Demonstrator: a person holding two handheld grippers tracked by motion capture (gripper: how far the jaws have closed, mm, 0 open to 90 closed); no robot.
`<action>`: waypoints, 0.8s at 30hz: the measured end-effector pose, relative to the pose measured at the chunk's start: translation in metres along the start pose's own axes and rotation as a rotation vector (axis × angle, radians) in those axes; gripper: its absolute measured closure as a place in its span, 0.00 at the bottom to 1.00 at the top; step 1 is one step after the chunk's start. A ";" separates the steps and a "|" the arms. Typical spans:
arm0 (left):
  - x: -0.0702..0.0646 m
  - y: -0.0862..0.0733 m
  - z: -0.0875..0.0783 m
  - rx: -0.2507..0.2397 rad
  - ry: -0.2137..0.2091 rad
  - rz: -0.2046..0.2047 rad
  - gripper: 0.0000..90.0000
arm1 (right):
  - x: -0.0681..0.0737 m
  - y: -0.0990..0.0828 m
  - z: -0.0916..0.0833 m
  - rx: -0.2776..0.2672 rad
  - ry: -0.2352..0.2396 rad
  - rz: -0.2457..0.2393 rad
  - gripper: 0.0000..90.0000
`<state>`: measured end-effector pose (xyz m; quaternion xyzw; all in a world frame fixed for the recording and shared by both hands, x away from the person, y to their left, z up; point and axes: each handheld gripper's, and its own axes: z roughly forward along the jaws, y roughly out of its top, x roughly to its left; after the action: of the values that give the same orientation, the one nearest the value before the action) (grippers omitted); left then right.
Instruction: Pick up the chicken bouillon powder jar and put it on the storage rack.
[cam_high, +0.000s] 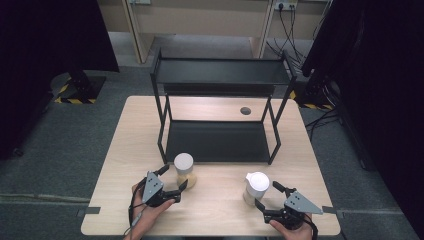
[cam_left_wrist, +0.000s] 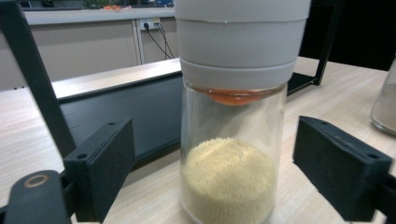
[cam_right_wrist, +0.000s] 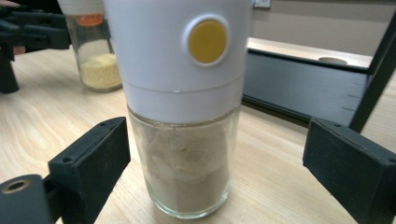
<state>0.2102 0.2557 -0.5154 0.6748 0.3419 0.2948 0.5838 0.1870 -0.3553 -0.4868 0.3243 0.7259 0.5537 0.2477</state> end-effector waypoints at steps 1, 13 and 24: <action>0.000 -0.001 -0.001 -0.004 0.001 -0.004 0.14 | 0.001 -0.001 -0.001 -0.004 -0.008 0.004 0.08; 0.000 -0.006 -0.002 -0.032 -0.009 0.003 0.14 | 0.005 -0.009 -0.006 -0.044 -0.034 0.007 0.09; -0.004 0.001 0.000 -0.096 -0.007 0.004 0.14 | 0.004 -0.011 -0.007 -0.055 -0.040 0.027 0.09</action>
<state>0.2076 0.2524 -0.5143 0.6478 0.3239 0.3097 0.6161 0.1766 -0.3585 -0.4954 0.3382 0.7007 0.5703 0.2636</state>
